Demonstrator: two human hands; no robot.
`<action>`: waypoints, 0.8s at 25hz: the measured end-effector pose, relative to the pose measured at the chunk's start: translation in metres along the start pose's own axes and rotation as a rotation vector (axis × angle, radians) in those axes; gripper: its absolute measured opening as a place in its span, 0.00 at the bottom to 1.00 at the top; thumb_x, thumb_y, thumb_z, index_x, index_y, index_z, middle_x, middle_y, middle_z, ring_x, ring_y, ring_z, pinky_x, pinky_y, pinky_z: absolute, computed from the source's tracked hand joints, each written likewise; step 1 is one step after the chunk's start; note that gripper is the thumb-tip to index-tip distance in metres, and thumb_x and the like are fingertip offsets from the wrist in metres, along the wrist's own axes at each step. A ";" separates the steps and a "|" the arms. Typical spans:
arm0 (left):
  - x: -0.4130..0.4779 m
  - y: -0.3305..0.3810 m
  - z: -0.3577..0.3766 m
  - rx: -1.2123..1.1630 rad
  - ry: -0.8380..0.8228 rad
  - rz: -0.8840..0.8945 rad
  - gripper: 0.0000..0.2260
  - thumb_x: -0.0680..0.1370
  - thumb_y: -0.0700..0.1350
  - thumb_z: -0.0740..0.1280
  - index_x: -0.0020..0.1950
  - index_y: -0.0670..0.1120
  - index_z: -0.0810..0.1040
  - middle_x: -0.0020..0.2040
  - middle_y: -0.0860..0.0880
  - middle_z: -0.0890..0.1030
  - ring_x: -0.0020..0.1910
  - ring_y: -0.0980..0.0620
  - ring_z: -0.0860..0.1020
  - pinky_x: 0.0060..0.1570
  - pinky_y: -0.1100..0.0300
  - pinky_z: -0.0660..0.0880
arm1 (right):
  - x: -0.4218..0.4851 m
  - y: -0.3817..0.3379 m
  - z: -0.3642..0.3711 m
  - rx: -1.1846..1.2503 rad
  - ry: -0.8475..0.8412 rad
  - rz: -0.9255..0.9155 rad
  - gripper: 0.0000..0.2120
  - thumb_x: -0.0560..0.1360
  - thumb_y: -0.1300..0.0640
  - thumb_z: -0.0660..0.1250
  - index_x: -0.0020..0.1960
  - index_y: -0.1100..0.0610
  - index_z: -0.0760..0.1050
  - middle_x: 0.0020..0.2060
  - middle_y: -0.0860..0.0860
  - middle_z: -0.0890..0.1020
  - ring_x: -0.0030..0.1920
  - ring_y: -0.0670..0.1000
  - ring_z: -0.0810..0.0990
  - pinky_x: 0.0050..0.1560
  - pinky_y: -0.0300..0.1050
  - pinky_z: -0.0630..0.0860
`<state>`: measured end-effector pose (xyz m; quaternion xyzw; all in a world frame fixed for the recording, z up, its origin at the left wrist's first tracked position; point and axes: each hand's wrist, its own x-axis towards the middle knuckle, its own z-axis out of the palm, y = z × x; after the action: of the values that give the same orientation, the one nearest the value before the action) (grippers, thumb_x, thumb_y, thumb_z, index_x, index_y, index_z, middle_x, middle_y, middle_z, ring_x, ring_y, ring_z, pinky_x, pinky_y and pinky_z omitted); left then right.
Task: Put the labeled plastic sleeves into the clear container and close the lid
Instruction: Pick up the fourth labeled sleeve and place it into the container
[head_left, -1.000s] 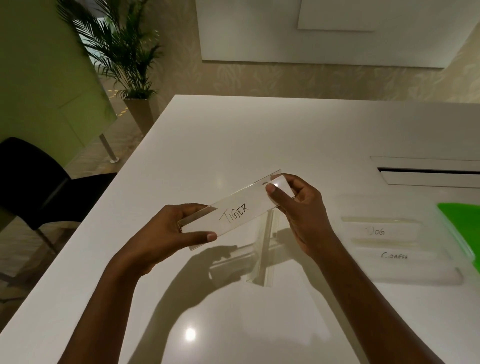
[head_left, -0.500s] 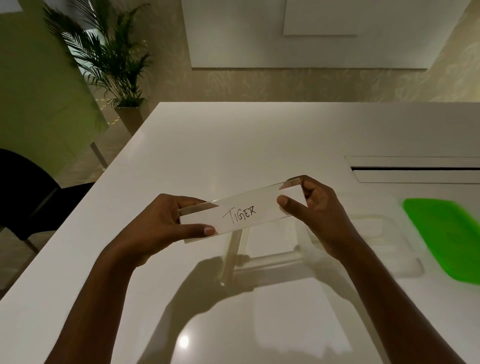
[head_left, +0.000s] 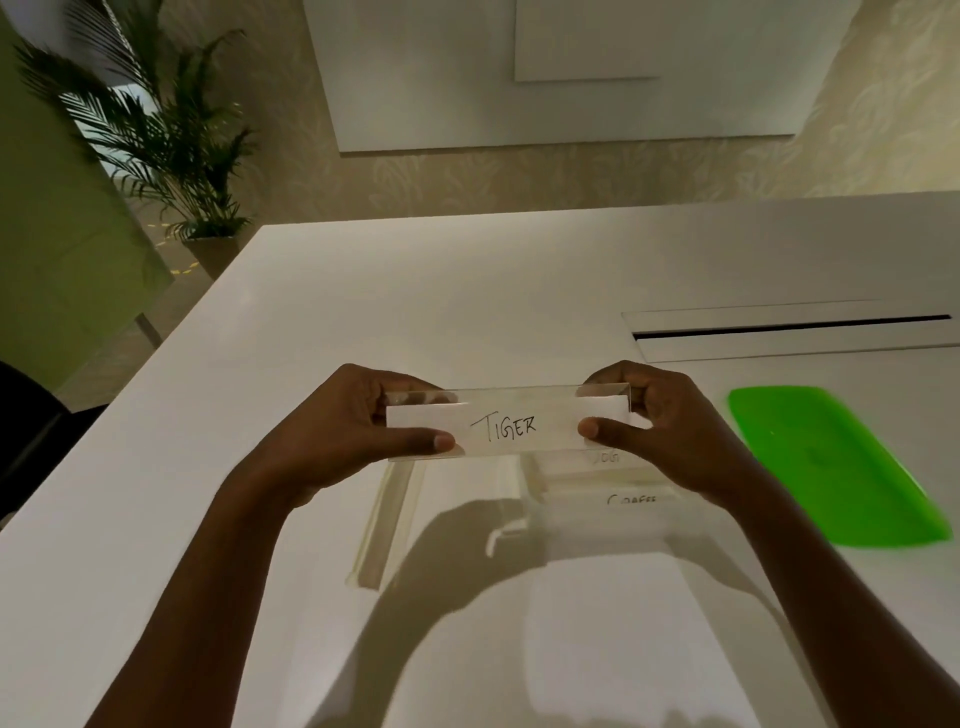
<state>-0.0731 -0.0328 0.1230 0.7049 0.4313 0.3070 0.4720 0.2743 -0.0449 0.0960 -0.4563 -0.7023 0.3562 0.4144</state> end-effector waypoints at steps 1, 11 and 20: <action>0.009 0.005 0.007 0.049 -0.010 0.013 0.19 0.69 0.54 0.81 0.59 0.55 0.87 0.53 0.55 0.89 0.53 0.55 0.88 0.49 0.64 0.83 | -0.001 0.004 -0.012 -0.071 -0.021 0.002 0.21 0.67 0.37 0.78 0.55 0.45 0.82 0.53 0.40 0.86 0.55 0.41 0.85 0.54 0.30 0.78; 0.094 0.031 0.087 0.445 -0.033 0.089 0.19 0.68 0.55 0.83 0.57 0.57 0.86 0.51 0.61 0.87 0.51 0.66 0.83 0.50 0.69 0.81 | -0.005 0.065 -0.086 -0.511 -0.184 0.112 0.25 0.64 0.30 0.75 0.57 0.39 0.79 0.51 0.36 0.85 0.53 0.42 0.83 0.57 0.52 0.81; 0.113 0.007 0.116 0.624 -0.105 -0.069 0.18 0.68 0.56 0.81 0.56 0.56 0.87 0.50 0.62 0.83 0.51 0.63 0.80 0.46 0.65 0.72 | 0.008 0.077 -0.083 -1.034 -0.474 0.128 0.26 0.69 0.31 0.72 0.62 0.42 0.77 0.54 0.45 0.83 0.53 0.50 0.81 0.47 0.44 0.71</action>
<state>0.0767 0.0207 0.0900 0.8157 0.5033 0.1069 0.2646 0.3743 -0.0021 0.0642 -0.5489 -0.8300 0.0832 -0.0541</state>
